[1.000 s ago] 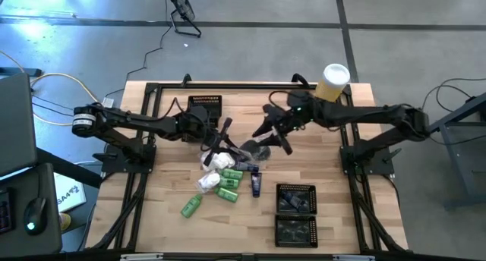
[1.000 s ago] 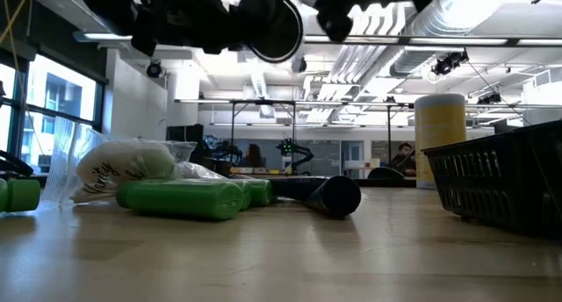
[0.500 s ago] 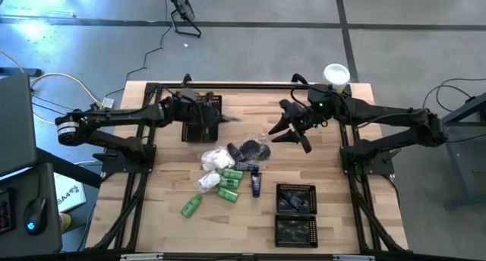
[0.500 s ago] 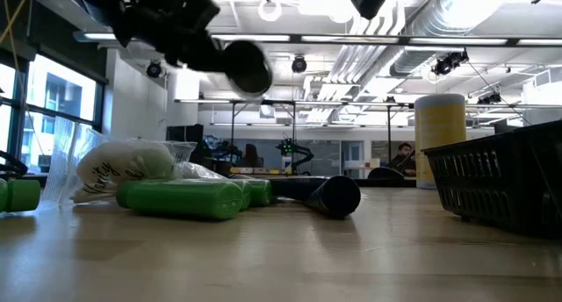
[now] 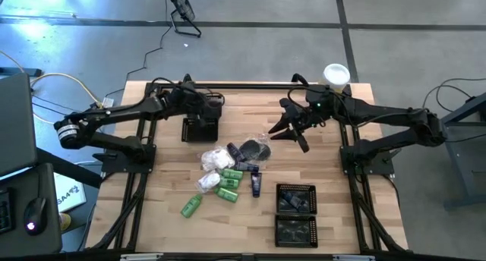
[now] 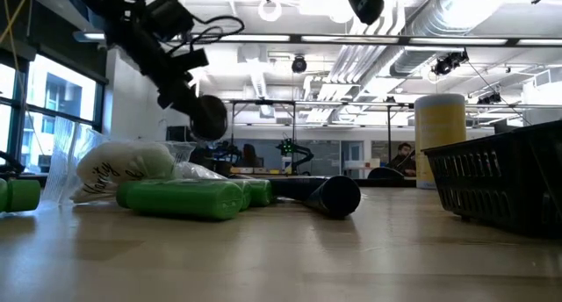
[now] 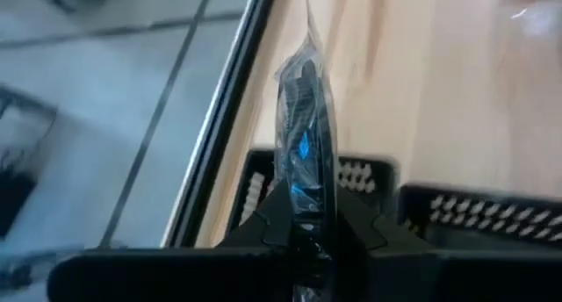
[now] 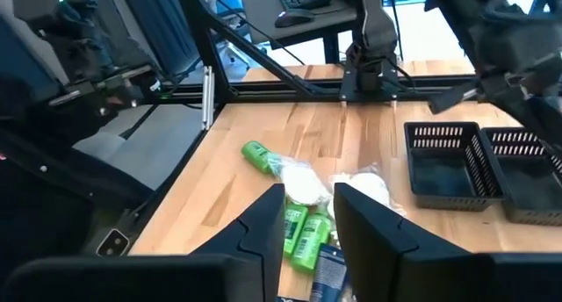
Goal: Pick & Place Travel size toiletries
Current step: Put the black hairbrush into the top black basket
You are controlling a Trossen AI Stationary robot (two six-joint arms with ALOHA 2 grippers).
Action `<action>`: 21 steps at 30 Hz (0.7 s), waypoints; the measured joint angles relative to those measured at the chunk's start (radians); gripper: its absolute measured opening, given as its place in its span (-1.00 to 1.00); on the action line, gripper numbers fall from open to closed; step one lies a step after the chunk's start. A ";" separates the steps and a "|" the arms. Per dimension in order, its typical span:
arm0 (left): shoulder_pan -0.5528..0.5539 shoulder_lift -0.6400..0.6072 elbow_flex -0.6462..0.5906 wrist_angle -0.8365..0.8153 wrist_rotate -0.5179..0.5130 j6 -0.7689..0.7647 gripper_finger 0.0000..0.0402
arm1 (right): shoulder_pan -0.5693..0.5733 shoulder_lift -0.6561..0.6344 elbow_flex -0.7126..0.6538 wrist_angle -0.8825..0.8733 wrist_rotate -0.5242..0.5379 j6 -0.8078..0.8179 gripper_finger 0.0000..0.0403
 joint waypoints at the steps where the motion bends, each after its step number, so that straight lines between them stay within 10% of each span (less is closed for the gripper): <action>1: 0.009 0.000 0.000 -0.012 -0.008 0.000 -0.85 | 0.000 0.000 0.000 0.000 0.000 -0.005 -0.55; 21: 0.068 0.102 0.000 -0.114 -0.053 -0.030 -0.83 | 0.000 0.000 0.000 0.000 0.000 -0.006 -0.56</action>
